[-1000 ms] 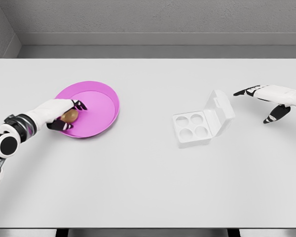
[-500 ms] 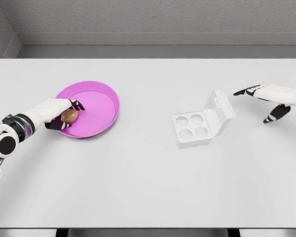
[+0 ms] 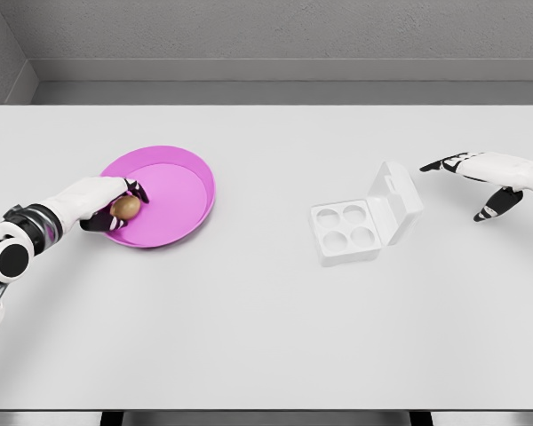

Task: Pack egg into the box and close the box lid

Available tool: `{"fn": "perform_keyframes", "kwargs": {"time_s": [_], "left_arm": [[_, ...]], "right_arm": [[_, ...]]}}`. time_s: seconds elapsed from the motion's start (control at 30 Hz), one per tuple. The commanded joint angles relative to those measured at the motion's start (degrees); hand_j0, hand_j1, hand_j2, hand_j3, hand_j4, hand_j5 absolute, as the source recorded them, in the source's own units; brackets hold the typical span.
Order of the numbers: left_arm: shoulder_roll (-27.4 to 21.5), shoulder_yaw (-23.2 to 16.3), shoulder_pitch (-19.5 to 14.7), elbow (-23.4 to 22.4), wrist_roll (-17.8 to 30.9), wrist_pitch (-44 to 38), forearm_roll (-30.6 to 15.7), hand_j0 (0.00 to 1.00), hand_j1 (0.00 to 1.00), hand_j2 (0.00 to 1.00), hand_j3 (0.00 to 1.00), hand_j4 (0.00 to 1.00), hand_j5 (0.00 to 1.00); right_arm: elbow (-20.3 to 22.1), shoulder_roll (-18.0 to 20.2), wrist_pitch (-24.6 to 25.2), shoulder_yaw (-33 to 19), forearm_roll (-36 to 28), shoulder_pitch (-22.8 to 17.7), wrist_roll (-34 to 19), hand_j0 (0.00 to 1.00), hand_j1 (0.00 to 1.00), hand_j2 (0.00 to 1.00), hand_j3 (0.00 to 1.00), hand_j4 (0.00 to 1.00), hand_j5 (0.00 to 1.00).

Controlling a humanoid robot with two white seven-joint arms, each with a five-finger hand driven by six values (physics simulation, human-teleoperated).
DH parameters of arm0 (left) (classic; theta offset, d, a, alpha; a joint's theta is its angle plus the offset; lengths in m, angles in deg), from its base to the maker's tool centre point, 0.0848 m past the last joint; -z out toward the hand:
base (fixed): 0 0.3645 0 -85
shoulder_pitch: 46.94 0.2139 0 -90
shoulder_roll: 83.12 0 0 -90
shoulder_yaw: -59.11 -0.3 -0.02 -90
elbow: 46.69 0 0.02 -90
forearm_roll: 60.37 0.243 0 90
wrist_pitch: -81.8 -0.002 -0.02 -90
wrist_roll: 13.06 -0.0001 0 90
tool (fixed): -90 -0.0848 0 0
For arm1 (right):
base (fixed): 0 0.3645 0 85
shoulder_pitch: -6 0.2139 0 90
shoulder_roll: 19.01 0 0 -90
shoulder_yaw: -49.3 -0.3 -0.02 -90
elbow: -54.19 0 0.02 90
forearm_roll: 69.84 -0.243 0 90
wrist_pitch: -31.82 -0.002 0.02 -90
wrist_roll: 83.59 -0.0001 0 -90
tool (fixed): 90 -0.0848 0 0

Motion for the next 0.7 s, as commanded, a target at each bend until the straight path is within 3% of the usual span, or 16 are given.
{"fn": "perform_keyframes", "kwargs": {"time_s": [0.0, 0.4, 0.67], "left_arm": [[-0.02, 0.00, 0.00, 0.02, -0.03, 0.06, -0.08, 0.42, 0.42, 0.42, 0.42, 0.42, 0.42], [-0.11, 0.88, -0.35, 0.81, -0.03, 0.24, -0.25, 0.31, 0.31, 0.31, 0.31, 0.31, 0.31], [-0.11, 1.58, -0.44, 2.39, -0.03, 0.33, -0.43, 0.31, 0.31, 0.31, 0.31, 0.31, 0.31]], "right_arm": [[0.04, 0.06, 0.14, -0.05, -0.35, 0.00, 0.03, 1.00, 1.00, 1.00, 1.00, 1.00, 1.00], [0.04, 0.06, 0.14, -0.05, -0.35, 0.35, -0.06, 1.00, 1.00, 1.00, 1.00, 1.00, 1.00], [0.12, 0.06, 0.14, -0.05, -0.35, 0.35, -0.06, 1.00, 1.00, 1.00, 1.00, 1.00, 1.00]]}}
